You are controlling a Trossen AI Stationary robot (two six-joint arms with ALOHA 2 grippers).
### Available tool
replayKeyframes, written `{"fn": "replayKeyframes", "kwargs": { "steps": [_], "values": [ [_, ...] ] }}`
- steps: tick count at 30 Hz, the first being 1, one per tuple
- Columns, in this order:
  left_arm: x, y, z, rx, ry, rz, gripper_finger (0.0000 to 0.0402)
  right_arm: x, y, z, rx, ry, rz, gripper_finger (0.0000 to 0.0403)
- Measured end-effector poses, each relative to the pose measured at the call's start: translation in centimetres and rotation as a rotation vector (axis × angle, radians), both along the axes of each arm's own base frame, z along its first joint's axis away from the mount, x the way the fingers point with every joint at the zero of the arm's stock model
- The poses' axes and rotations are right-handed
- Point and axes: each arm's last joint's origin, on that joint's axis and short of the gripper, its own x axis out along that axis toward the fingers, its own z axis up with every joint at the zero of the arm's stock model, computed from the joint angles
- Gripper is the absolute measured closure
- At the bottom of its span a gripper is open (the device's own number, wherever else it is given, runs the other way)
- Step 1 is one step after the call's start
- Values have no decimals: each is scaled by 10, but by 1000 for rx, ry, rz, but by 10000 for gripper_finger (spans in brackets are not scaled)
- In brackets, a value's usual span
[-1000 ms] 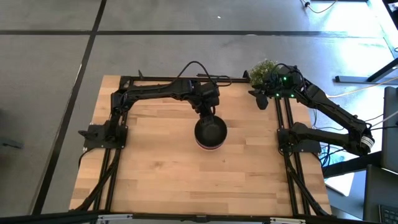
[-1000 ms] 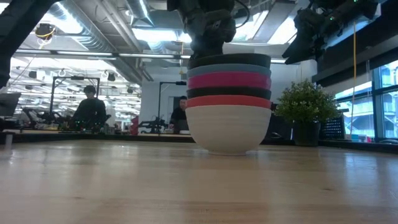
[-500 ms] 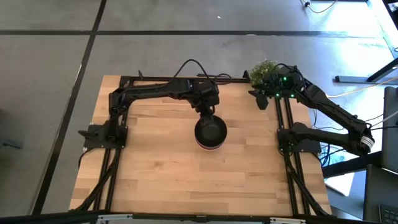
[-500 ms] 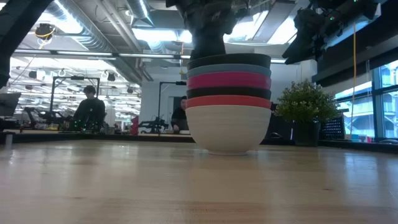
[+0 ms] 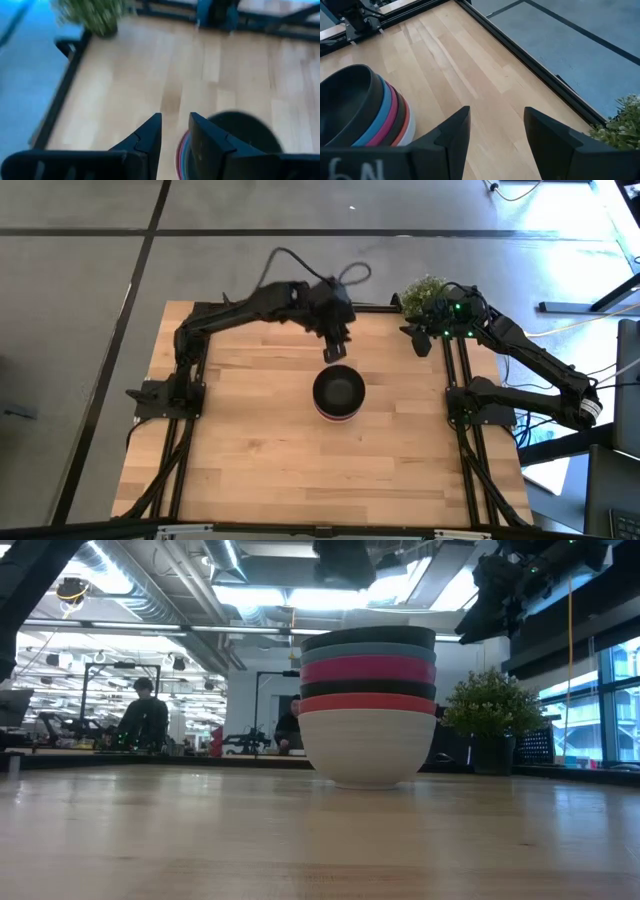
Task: Nest bowls inside each other
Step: Return to Home Position
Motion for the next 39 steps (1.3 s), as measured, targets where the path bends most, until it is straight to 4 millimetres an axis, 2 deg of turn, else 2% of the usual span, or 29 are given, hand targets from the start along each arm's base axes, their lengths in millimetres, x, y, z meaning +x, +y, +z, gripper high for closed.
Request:
{"fn": "replayKeyframes", "kwargs": {
  "steps": [4,10,14,20,24,27,30,35,39],
  "values": [
    [-17,5,38,43,-88,7,308,-1,1,1,-6,-7,0,217],
    [-75,4,81,90,-199,68,308,-13,12,12,-75,-53,12,217],
    [-108,-9,110,123,-310,64,308,-23,22,21,-111,-108,10,217],
    [-147,-30,137,141,-403,26,308,-36,36,30,-94,-215,28,217],
    [-158,-39,129,162,-360,50,308,-45,45,35,-128,-254,27,217],
    [-161,-41,108,175,-336,79,308,-52,51,38,-135,-287,16,217],
    [-166,-42,84,185,-385,93,308,-57,56,40,-147,-303,13,217],
    [-201,-44,45,180,-538,152,308,-63,62,34,-99,-270,3,217],
    [-226,-47,9,165,-554,185,308,-64,62,32,-125,-247,-16,217]
  ]
}}
